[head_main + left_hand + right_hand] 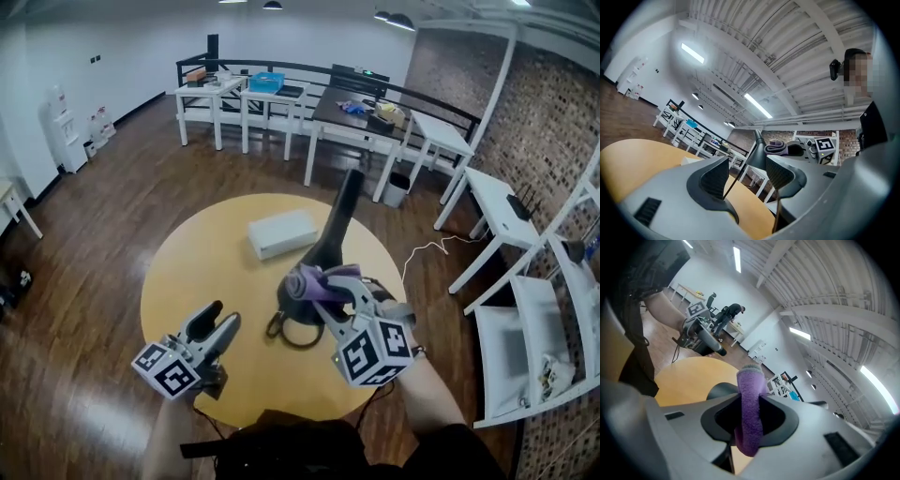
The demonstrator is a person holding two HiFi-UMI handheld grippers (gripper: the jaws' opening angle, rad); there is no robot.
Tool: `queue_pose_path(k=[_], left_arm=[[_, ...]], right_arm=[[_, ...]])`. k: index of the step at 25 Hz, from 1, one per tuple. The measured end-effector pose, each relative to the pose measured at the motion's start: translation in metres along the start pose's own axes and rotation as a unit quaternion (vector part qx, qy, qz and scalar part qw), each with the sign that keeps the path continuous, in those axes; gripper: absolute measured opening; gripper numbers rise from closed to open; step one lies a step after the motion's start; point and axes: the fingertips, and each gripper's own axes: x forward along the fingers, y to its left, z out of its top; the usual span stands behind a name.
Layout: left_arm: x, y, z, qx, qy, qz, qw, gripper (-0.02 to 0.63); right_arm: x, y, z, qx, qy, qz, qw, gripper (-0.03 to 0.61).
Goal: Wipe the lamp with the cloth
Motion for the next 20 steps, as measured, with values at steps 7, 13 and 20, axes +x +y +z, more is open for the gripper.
queue_pose_path(k=[7, 13, 20], left_arm=[[0.016, -0.018, -0.012, 0.017, -0.009, 0.034, 0.9992, 0.232], [0.035, -0.032, -0.011, 0.031, 0.003, -0.002, 0.9995, 0.232], [0.082, -0.041, 0.007, 0.066, 0.049, -0.109, 0.9906, 0.232]], right_arm=[[-0.017, 0.027, 0.002, -0.026, -0.076, 0.024, 0.997, 0.095], [-0.031, 0.034, 0.001, 0.02, -0.131, 0.037, 0.99, 0.095], [-0.038, 0.039, -0.015, 0.077, -0.128, -0.006, 0.989, 0.095]])
